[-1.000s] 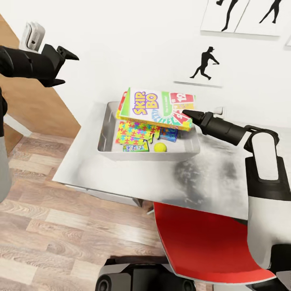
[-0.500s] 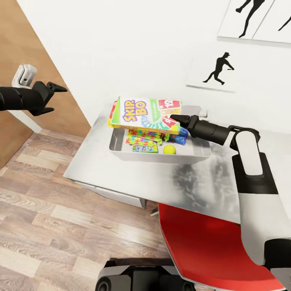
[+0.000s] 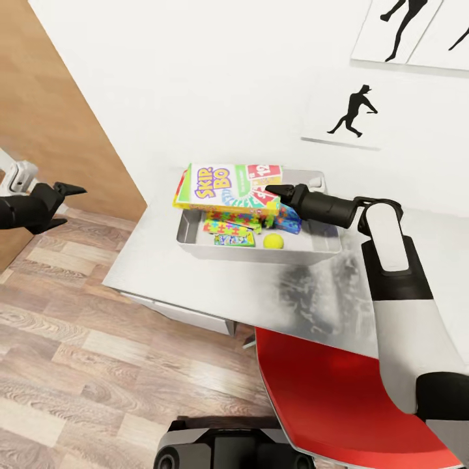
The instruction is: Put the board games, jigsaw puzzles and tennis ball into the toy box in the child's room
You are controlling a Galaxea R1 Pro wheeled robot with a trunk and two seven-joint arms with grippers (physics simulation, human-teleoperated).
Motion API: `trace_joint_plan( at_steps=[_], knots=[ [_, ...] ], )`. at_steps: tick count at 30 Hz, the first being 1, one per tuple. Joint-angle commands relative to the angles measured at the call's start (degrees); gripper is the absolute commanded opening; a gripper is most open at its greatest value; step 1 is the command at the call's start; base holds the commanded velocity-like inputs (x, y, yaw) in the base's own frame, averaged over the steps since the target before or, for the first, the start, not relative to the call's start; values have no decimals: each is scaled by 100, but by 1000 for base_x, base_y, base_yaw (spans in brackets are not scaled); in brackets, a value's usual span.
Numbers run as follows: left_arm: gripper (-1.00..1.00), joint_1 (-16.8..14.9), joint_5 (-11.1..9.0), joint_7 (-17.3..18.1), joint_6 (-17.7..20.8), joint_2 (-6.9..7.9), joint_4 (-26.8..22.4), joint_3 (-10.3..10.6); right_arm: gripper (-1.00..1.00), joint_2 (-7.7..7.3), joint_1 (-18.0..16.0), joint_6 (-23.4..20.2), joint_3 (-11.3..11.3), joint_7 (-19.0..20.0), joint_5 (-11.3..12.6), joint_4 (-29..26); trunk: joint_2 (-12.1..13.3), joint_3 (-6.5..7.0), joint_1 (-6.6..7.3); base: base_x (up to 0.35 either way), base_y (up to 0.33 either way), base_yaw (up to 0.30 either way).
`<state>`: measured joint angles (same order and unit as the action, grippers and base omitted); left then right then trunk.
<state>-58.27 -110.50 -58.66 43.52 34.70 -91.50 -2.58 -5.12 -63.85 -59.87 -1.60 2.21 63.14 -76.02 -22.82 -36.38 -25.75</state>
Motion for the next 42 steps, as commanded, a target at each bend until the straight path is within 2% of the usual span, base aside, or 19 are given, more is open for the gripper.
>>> trace_joint_plan(
  at_steps=[1,3,4,7,8,10,11,15,20,32,38,41,42],
  knots=[
    [100,141,-47,9,36,39,-12,-123,-100,13,-62,-13,-30,10,-33,47,-9,-8,-3,0,0,4],
    [100,409,-48,125,96,98,-27,-338,-100,21,-148,-13,-72,-10,-32,115,-9,-7,-3,0,0,3],
    [100,409,-48,125,96,98,-27,-338,-100,21,-148,-13,-72,-10,-32,115,-9,-7,-3,0,0,2],
    [100,715,-49,246,192,150,-39,-626,-100,16,-223,-13,-107,-27,-27,177,-9,-7,-3,0,0,2],
    [100,715,-49,246,192,150,-39,-626,-100,16,-223,-13,-107,-27,-27,177,-9,-7,-3,0,0,1],
    [100,867,-47,292,232,169,-44,-791,-100,14,-252,-13,-116,-34,-25,202,-9,-7,-3,0,0,1],
    [100,867,-47,292,232,169,-44,-791,-100,14,-252,-13,-116,-34,-25,202,-9,-7,-3,0,0,0],
    [100,1067,-44,340,275,189,-49,-1011,-100,12,-301,-13,-116,-41,-23,229,-9,-7,-3,0,0,0],
    [100,1158,-37,359,293,198,-51,-1108,-100,21,-396,-13,-114,-42,-17,241,-9,-7,-3,0,0,0],
    [100,1304,-27,368,302,207,-52,-1171,-100,-6,-472,-13,-115,-45,-13,247,-9,-7,-3,0,0,0],
    [100,1459,-24,371,303,211,-47,-1269,-100,-178,-454,-13,-145,-42,10,240,-9,-7,-3,0,0,0],
    [100,1535,-24,372,304,211,-44,-1346,-100,-314,-462,-13,-169,-39,45,239,-9,-7,-3,0,0,0],
    [100,1535,-24,372,304,211,-44,-1346,-100,-314,-462,-13,-169,-39,45,239,-9,-7,-3,0,0,0]
  ],
)
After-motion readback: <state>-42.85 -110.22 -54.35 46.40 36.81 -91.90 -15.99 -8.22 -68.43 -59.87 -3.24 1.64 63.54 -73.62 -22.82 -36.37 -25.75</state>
